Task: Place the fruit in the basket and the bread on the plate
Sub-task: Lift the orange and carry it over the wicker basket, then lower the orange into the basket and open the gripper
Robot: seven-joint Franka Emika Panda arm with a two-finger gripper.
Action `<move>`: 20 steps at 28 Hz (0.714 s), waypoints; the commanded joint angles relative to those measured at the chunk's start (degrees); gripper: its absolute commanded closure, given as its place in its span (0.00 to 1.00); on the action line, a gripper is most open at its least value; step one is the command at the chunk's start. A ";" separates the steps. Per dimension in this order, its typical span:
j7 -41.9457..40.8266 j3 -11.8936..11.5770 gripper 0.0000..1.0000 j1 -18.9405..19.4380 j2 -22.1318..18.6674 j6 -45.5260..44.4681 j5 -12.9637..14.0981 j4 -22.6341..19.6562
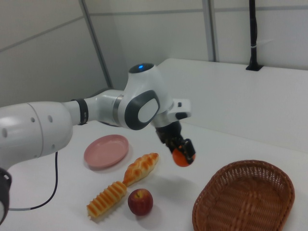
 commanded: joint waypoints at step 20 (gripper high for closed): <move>-7.85 0.27 0.86 -11.82 7.89 16.91 0.46 1.63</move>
